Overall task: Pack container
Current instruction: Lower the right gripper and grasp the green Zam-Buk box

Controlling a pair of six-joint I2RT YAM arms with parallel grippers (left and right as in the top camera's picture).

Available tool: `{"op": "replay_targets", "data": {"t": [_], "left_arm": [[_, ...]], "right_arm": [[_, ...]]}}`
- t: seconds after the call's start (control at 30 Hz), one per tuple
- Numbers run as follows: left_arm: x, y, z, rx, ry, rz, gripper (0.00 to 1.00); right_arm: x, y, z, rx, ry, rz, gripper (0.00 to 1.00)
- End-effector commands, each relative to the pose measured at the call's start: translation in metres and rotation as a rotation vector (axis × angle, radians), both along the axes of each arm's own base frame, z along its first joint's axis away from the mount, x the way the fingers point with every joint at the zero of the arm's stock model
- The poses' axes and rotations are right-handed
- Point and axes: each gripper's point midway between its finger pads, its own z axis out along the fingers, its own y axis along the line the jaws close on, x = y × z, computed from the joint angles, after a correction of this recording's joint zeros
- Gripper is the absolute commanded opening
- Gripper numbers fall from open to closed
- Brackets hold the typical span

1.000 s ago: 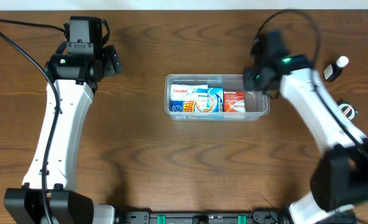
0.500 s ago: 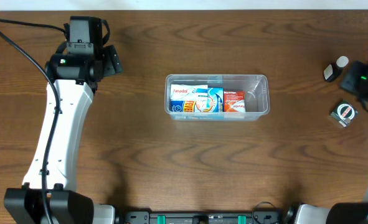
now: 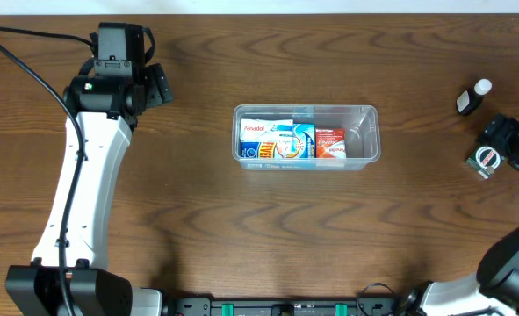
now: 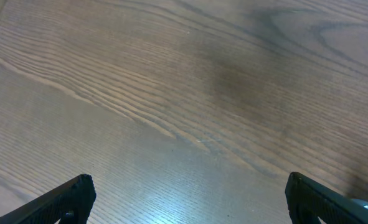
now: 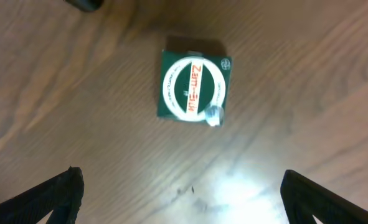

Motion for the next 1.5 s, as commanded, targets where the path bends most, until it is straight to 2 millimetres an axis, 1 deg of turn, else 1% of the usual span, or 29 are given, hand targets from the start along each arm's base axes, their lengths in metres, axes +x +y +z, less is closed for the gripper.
{"op": "replay_targets", "data": {"t": [0.0,0.13,0.3,0.4,0.53,0.67,0.87,1.0,1.2,1.47], "left_arm": [[0.001,0.003,0.005,0.011,-0.01,0.01,0.98],[0.001,0.003,0.005,0.011,-0.01,0.01,0.98],[0.001,0.003,0.005,0.011,-0.01,0.01,0.98],[0.001,0.003,0.005,0.011,-0.01,0.01,0.98],[0.001,0.003,0.005,0.011,-0.01,0.01,0.98],[0.001,0.003,0.005,0.011,-0.01,0.01,0.98],[0.001,0.003,0.005,0.011,-0.01,0.01,0.98],[0.001,0.003,0.005,0.011,-0.01,0.01,0.98],[0.001,0.003,0.005,0.011,-0.01,0.01,0.98],[0.001,0.003,0.005,0.011,-0.01,0.01,0.98]], "right_arm": [[0.002,-0.006,-0.013,0.004,0.014,0.012,0.99],[0.011,-0.014,-0.032,0.003,0.022,0.025,0.99],[0.013,-0.019,-0.055,0.017,0.054,0.043,0.99],[0.015,-0.02,-0.066,0.019,0.07,0.065,0.99],[0.014,-0.028,-0.077,0.021,0.074,0.057,0.99],[0.011,-0.035,-0.082,0.032,0.076,0.035,0.99],[0.015,-0.031,-0.09,0.064,0.06,0.042,0.99],[0.019,-0.032,-0.089,0.056,0.045,0.046,0.99],[0.019,-0.031,-0.092,0.053,0.041,0.047,0.99],[0.017,-0.028,-0.104,0.058,0.028,0.041,0.95]]}}
